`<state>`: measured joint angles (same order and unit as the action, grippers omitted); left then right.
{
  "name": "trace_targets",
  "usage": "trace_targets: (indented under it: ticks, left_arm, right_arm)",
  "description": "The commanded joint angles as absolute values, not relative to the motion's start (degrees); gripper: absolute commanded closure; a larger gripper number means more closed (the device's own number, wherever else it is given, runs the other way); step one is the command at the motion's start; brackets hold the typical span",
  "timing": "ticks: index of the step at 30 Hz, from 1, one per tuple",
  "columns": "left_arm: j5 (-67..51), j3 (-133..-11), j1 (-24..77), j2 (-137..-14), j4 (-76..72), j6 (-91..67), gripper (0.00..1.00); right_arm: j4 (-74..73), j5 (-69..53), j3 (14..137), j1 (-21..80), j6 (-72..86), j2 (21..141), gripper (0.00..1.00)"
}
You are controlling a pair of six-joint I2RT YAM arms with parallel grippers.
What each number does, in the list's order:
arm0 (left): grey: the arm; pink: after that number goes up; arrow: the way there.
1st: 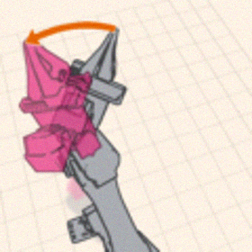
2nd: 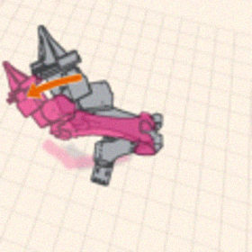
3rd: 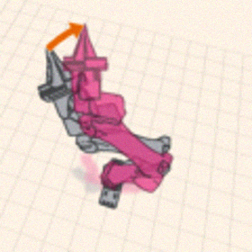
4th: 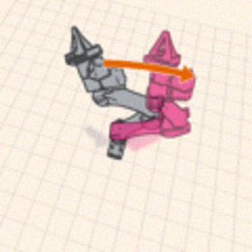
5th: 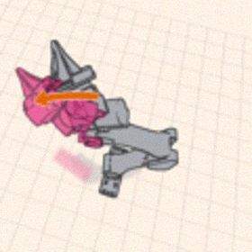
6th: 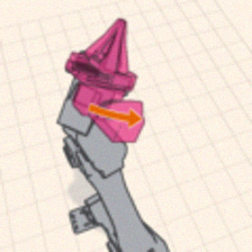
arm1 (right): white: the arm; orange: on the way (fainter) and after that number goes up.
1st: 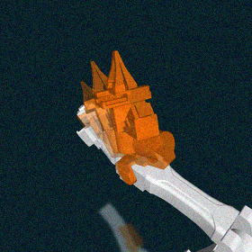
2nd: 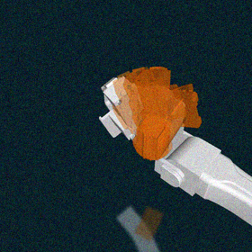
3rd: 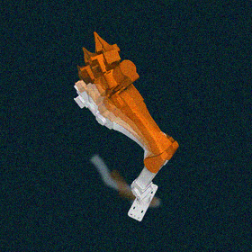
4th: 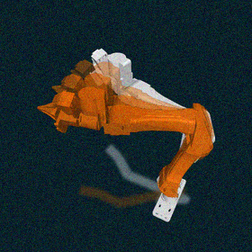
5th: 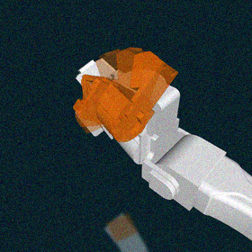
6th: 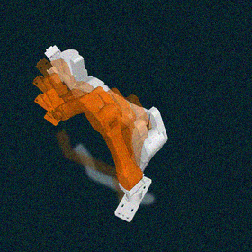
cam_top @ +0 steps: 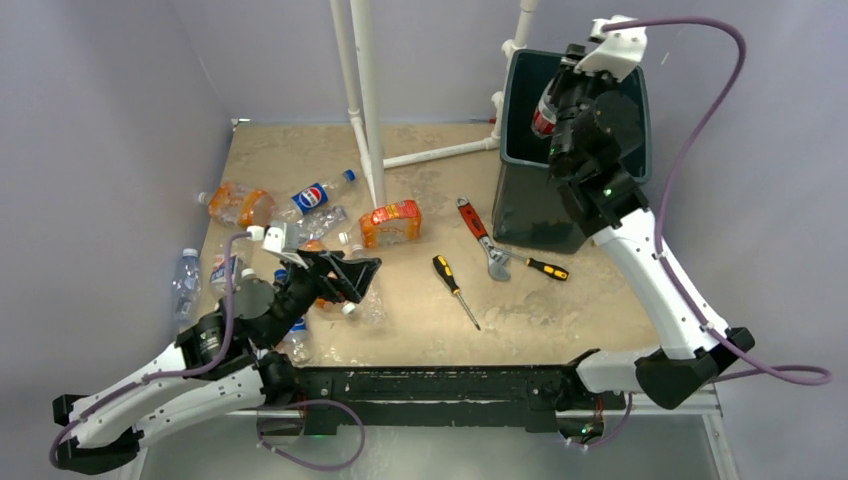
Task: Put the plastic bottles in the bin
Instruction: Place the plastic bottle in the trash bin.
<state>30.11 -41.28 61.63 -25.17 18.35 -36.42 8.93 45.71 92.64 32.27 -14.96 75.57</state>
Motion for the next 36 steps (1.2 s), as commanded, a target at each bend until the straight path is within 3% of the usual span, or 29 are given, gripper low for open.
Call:
trace_targets:
  ticks: [1, 9, 21, 29, 31, 36]
  left_arm:
    - [29.10, -40.88, 61.61, -28.01, 17.89, -39.00, 0.01]
    - [27.61, -38.40, 61.61, -25.88, 17.32, -40.56, 0.02]
    - [28.16, -37.97, 61.61, -24.61, 21.41, -42.10, 0.04]
    - [29.02, -38.00, 61.61, -24.66, 23.08, -42.66, 0.02]
    - [29.37, -38.41, 61.63, -25.07, 23.53, -42.90, 0.01]
    - [30.29, -39.97, 61.61, -26.29, 25.37, -42.81, 0.01]
  right_arm:
    - [0.10, 35.77, 91.89, 24.09, 5.69, 74.62, 1.00]
    - [-4.14, 27.39, 88.48, 18.10, 13.74, 78.66, 1.00]
    - [-4.86, 25.98, 81.29, 17.84, 17.10, 80.03, 0.98]
    - [-5.87, 25.65, 79.50, 17.84, 16.28, 77.42, 0.38]
    - [-5.48, 26.65, 80.12, 17.84, 15.60, 76.55, 0.28]
    - [-7.34, 26.17, 83.07, 18.44, 15.82, 73.04, 0.15]
